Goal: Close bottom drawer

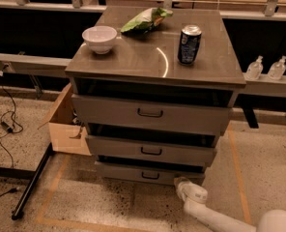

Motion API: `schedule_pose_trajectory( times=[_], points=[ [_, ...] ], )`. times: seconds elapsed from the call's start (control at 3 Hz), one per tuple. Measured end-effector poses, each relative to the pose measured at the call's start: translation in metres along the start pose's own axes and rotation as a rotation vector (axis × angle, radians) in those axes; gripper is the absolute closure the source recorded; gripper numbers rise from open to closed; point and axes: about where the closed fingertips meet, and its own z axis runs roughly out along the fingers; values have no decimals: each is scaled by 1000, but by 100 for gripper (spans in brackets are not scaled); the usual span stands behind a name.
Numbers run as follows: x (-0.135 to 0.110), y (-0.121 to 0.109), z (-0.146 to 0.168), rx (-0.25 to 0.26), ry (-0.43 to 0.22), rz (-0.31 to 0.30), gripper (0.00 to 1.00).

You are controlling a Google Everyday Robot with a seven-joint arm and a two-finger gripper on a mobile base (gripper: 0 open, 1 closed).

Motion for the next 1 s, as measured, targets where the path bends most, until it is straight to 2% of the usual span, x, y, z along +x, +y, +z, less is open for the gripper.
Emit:
schedule_pose_trajectory(
  times=[0.33,0.67,1.0],
  points=[
    [1,7,1,-29,4,-3,100],
    [11,20,-23,-106,-3,-6,100],
    [6,38,-31,-159,-15,55,82]
  ],
)
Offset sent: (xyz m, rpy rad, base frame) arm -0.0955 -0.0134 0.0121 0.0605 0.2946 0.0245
